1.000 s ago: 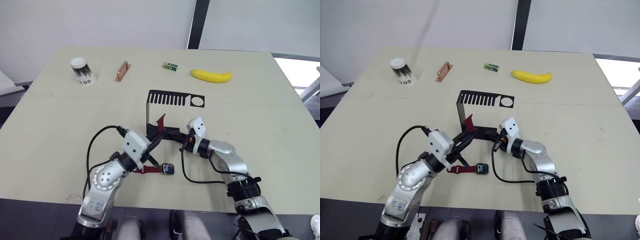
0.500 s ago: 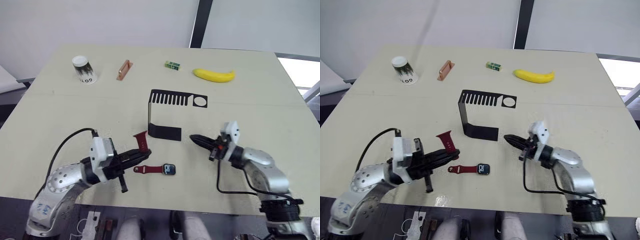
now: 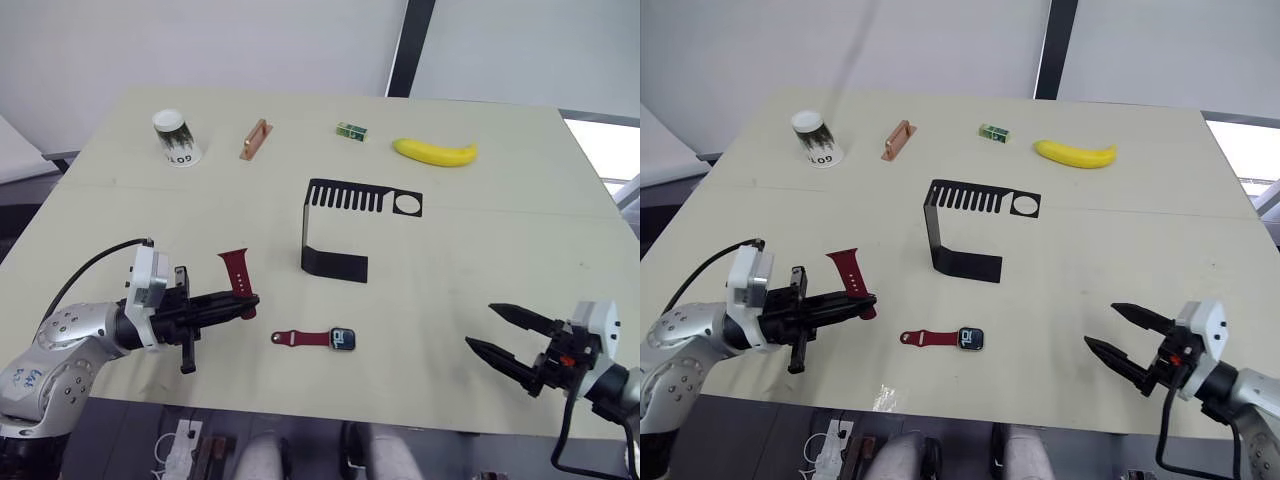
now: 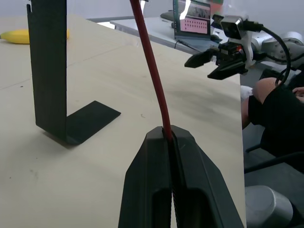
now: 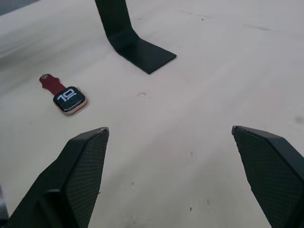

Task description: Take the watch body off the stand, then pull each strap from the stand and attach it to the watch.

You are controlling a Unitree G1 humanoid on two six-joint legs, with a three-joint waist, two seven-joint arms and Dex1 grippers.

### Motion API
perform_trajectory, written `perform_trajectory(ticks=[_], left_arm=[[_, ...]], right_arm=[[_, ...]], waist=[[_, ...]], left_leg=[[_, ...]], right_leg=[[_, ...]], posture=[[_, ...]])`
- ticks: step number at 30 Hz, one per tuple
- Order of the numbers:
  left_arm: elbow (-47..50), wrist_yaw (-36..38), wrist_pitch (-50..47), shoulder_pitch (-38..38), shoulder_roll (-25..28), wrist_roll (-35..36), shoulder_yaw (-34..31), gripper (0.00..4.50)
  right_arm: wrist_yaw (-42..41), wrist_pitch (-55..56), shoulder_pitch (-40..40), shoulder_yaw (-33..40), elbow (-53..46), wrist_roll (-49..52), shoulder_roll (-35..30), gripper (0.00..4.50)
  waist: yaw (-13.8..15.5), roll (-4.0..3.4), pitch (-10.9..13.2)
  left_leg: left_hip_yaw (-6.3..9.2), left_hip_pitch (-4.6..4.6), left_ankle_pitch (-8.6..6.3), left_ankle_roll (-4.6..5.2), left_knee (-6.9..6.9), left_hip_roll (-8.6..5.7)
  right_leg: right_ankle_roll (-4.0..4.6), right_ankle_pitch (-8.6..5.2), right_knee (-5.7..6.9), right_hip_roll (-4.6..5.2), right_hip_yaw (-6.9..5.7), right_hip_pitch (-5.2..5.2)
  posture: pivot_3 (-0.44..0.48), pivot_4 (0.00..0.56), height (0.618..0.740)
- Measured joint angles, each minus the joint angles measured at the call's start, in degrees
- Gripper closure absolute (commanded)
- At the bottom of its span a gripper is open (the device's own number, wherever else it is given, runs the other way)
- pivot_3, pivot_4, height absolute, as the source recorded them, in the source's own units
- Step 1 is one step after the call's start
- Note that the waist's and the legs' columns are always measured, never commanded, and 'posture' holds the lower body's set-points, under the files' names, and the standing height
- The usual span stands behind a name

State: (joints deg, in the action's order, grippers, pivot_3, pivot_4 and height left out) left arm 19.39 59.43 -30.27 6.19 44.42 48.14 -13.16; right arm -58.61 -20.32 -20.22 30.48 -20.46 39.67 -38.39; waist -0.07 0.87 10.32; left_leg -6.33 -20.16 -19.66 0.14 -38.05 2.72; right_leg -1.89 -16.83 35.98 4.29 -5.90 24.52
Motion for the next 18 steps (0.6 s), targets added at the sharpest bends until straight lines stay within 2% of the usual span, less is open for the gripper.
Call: perform_trajectory(ticks=[4,9,14,18], left_arm=[[-0.51,0.08,-2.25,3.33,-1.81,-0.01,3.28,4.5],[0.12,-0.31,-5.73,4.65,-4.01,1.05,5.84,4.5],[0.72,-2.29,-10.9,7.37,-6.87,3.71,8.68,4.5],[0.94,-3.82,-14.7,9.45,-8.97,5.1,11.15,4.5]], right_arm=[[1.92,-1.13,-1.47,0.27,-1.08,3.29,3.95,0.07],[11.48,-8.51,-2.48,-5.02,-12.48,15.55,10.17,0.07],[29.23,-14.73,6.4,-12.83,-19.91,33.12,12.63,0.07],[35.51,-16.48,12.37,-19.7,-20.87,36.32,13.51,0.07]], waist=[[-0.14,-0.02,0.01],[-0.23,-0.03,0.01],[-0.15,-0.02,0.0],[-0.01,-0.02,0.0]], left_leg=[[-0.05,0.02,0.08,-0.17,0.01,0.0],[-0.03,0.03,0.15,-0.31,0.04,0.03],[0.03,0.02,0.16,-0.31,-0.02,0.0],[0.07,-0.03,0.18,-0.31,-0.04,-0.01]], right_leg=[[0.0,0.0,0.04,-0.02,0.05,0.0],[0.01,-0.01,0.11,-0.03,0.09,0.01],[0.02,-0.01,0.12,-0.01,0.08,0.03],[0.01,-0.01,0.06,-0.03,0.03,0.03]], posture=[[0.0,0.15,0.74],[0.0,0.15,0.74],[0.0,0.15,0.74],[0.0,0.15,0.74]])
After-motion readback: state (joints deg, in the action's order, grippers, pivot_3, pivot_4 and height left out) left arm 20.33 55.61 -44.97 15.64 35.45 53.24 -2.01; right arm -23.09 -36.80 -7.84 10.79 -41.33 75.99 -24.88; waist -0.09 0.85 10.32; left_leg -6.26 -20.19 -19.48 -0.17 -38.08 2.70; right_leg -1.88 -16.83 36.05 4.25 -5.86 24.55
